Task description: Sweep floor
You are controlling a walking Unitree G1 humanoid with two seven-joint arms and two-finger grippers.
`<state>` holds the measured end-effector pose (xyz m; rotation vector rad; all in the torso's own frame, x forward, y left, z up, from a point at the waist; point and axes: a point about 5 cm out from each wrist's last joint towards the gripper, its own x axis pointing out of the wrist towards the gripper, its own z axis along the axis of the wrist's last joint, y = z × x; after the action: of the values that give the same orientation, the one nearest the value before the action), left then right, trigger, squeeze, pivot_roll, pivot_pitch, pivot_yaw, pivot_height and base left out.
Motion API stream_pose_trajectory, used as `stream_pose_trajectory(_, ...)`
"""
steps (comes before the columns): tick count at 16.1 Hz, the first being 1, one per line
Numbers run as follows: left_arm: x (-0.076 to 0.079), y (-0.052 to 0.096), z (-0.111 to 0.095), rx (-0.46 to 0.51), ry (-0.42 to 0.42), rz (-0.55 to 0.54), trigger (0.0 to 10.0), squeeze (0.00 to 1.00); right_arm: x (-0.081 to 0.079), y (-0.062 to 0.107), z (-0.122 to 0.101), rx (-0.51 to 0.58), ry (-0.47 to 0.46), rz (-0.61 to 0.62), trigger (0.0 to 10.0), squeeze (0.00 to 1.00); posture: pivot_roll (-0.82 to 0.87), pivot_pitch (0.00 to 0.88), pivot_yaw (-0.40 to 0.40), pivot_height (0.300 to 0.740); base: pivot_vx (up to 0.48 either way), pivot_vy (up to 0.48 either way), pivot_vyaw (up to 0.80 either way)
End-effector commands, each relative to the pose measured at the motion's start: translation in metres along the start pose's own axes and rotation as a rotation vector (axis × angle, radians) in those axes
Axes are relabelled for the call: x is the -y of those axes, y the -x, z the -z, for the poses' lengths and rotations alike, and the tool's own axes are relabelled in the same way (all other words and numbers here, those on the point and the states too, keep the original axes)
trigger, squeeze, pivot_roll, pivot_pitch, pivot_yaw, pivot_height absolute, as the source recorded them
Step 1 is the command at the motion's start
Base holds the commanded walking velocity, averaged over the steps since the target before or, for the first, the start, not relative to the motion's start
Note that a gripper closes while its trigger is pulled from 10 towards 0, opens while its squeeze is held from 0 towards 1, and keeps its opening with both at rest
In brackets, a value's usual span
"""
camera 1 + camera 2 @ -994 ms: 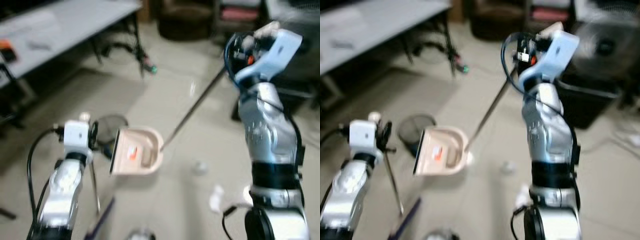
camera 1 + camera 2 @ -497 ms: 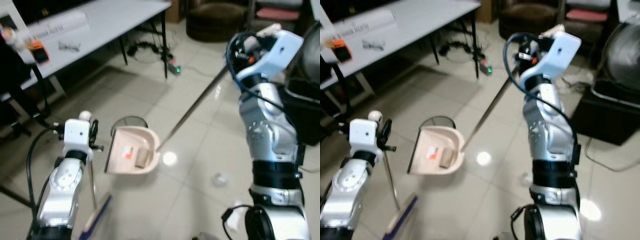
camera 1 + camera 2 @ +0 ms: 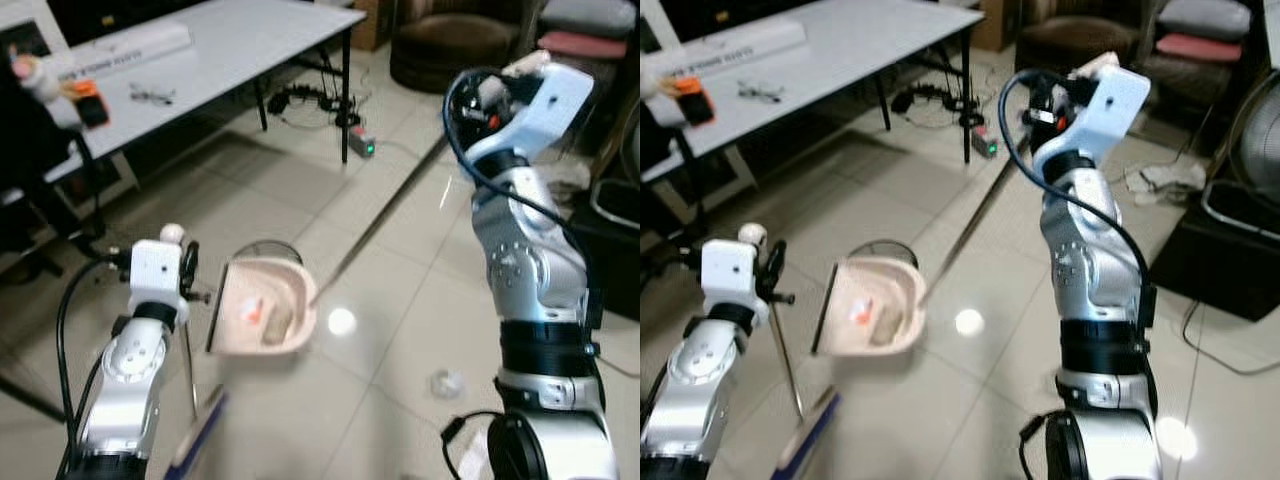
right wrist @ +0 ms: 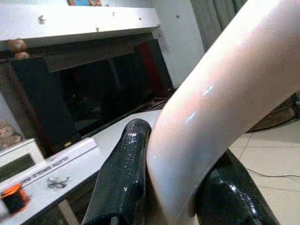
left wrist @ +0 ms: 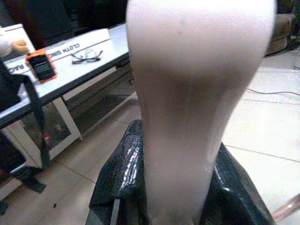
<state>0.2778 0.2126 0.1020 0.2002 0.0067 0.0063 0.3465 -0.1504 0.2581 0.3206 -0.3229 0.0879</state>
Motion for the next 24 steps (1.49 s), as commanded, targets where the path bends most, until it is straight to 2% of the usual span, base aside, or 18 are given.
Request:
stream_pose_trajectory(1,-0.002,-0.002,-0.008,0.037,-0.009,-0.010,10.0,0.00,-0.001,-0.003,-0.015,0.061,0.006,-0.003,10.0,0.00,0.01,0.008,0.044,0.740,0.409,0.000,0.64)
stream_pose_trajectory(3,-0.003,0.000,-0.008,0.036,-0.005,-0.019,10.0,0.00,0.000,-0.004,-0.015,0.060,0.005,-0.002,10.0,0.00,0.01,0.009,0.035,0.740,0.412,0.000,0.69)
stream_pose_trajectory(12,-0.001,0.001,-0.006,0.032,-0.001,-0.016,10.0,0.00,0.015,-0.003,-0.013,0.063,-0.083,0.094,10.0,0.00,0.00,0.004,0.041,0.740,0.412,0.000,0.00)
stream_pose_trajectory(24,0.001,0.001,-0.004,0.031,-0.003,-0.008,10.0,0.00,0.021,-0.001,-0.013,0.067,-0.066,0.117,10.0,0.00,0.00,0.000,0.040,0.740,0.412,0.000,0.00)
